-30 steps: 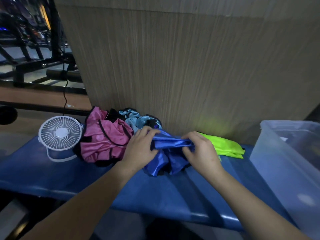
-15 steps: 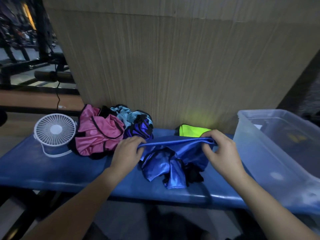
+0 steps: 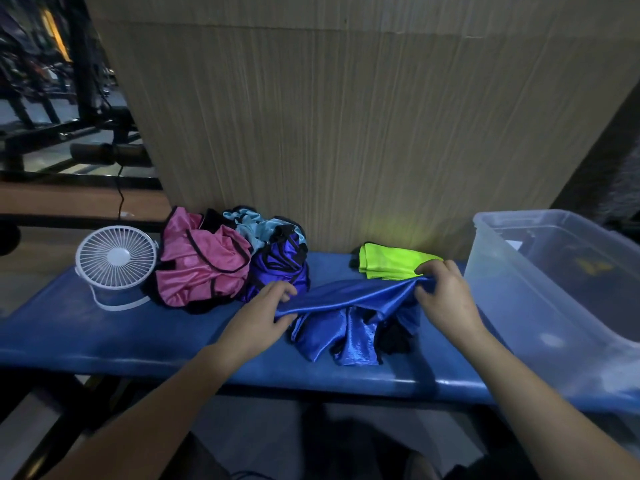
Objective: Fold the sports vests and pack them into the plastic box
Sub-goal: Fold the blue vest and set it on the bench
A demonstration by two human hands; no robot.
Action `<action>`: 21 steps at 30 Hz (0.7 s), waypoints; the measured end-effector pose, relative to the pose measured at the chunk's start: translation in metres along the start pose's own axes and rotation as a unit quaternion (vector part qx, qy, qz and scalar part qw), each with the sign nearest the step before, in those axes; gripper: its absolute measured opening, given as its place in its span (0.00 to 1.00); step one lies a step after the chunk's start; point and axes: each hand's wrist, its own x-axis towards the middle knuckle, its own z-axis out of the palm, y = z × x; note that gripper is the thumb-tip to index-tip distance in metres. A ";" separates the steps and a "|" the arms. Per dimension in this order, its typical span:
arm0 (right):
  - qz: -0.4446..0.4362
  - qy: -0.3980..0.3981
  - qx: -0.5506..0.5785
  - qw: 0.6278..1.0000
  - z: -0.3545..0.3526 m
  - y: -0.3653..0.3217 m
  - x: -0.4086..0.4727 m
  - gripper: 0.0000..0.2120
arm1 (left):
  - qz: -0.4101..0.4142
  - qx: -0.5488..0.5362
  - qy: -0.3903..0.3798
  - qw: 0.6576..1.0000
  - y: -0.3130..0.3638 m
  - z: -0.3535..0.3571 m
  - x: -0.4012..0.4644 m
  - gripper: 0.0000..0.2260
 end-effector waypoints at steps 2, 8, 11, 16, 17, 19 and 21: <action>0.021 -0.042 -0.043 0.998 0.004 0.005 -0.004 0.21 | 0.023 0.017 0.013 1.000 -0.003 0.004 -0.004 0.17; -0.137 -0.078 -0.233 0.960 0.006 0.007 -0.033 0.31 | 0.147 0.153 0.094 0.973 0.003 0.010 -0.006 0.16; -0.241 -0.068 -0.215 0.944 0.005 -0.008 -0.051 0.29 | 0.228 0.210 0.094 0.946 -0.001 0.014 -0.011 0.10; -0.332 -0.159 -0.190 0.910 0.030 -0.016 -0.078 0.11 | 0.295 0.228 0.022 0.927 -0.017 0.017 -0.021 0.03; -0.324 -0.171 -0.199 0.909 0.037 -0.014 -0.080 0.10 | 0.283 0.229 0.011 0.931 -0.020 0.018 -0.023 0.05; -0.306 -0.181 -0.217 0.909 0.049 -0.010 -0.082 0.13 | 0.257 0.231 -0.004 0.938 -0.026 0.019 -0.026 0.11; -0.291 -0.182 -0.226 0.911 0.057 -0.010 -0.081 0.15 | 0.237 0.239 -0.010 0.942 -0.026 0.019 -0.028 0.16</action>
